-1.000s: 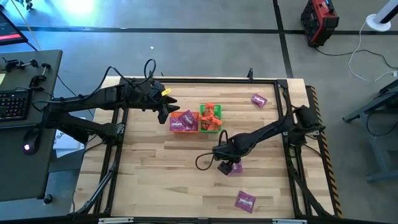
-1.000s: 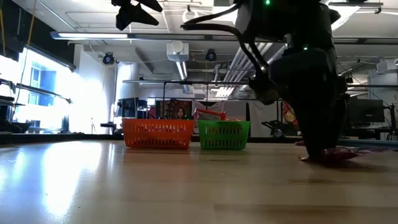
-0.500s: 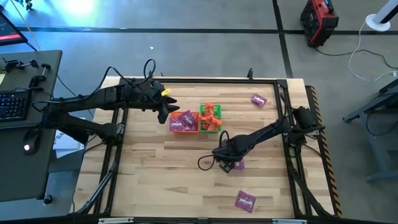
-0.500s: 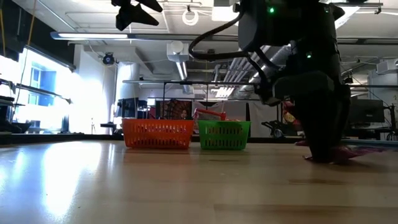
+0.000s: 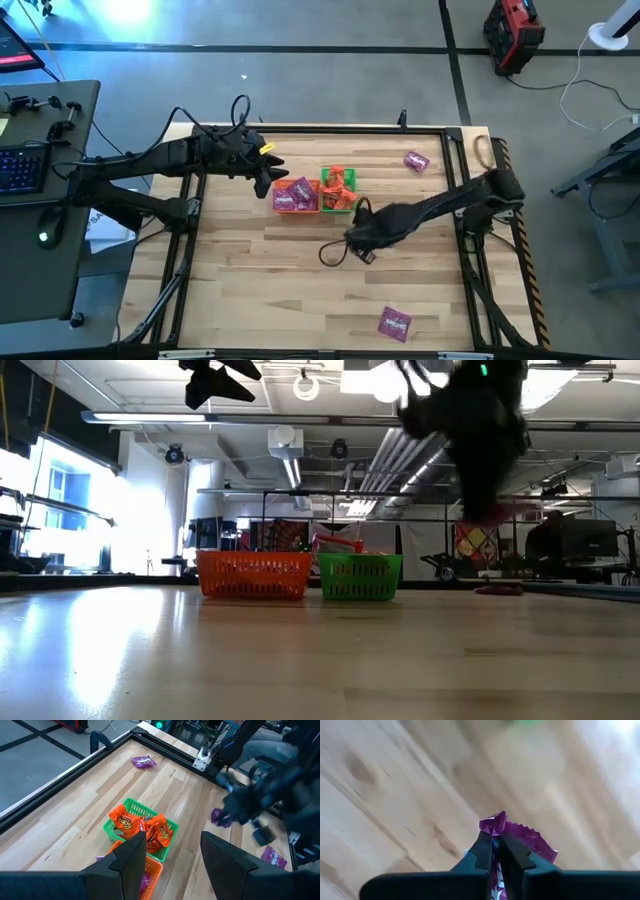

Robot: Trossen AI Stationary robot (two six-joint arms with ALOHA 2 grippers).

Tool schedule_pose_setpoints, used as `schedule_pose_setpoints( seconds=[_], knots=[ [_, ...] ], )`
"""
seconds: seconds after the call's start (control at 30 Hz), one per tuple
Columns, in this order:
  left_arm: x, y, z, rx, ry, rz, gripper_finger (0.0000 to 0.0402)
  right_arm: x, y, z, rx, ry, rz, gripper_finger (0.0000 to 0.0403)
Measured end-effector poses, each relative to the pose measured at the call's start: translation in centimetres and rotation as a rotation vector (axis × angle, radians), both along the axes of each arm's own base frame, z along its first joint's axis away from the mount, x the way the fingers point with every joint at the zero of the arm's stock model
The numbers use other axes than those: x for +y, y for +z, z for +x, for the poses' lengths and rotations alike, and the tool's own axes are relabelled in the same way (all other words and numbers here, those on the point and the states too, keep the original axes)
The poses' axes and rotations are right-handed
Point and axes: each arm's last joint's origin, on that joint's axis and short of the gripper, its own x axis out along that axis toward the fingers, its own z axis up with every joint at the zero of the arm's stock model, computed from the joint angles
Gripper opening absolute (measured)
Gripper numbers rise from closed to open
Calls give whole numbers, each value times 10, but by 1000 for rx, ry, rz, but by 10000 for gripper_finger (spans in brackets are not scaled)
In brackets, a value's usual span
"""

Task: Sort candy by brand, put in halloween buckets
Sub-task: Put the violet candy into the orange bin

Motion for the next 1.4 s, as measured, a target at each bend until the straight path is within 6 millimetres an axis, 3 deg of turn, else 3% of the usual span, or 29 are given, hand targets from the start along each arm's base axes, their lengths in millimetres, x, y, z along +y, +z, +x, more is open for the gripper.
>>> schedule_pose_setpoints(
  seconds=[0.1, 0.27, 0.4, 0.47, 0.63, 0.77, 0.87, 1.2, 1.4],
  knots=[
    [0, 0, 0, 0, 0, 0, 179, -13, 29, 10, -192, 1, -25, 10],
    [-2, 4, 0, -47, -56, -33, 179, -35, 75, 50, -730, 68, -7, 5],
    [-13, 25, -9, -219, -265, -64, 179, -54, 63, 82, -878, 137, -47, 5],
    [-17, 36, -18, -287, -291, -52, 179, -65, 57, 94, -933, 126, -42, 5],
    [-21, 48, -41, -340, -181, -6, 179, -90, 21, 112, -884, 74, -71, 4],
    [-21, 50, -50, -342, -122, 18, 179, -104, 12, 120, -930, 24, -14, 18],
    [-20, 50, -51, -344, -99, 22, 179, -108, 3, 123, -910, 25, -11, 50],
    [-19, 44, -40, -308, -93, 11, 179, -115, 4, 120, -888, 47, 15, 241],
    [-19, 39, -39, -259, -99, 19, 179, -126, 24, 100, -820, 66, 118, 282]
  ],
)
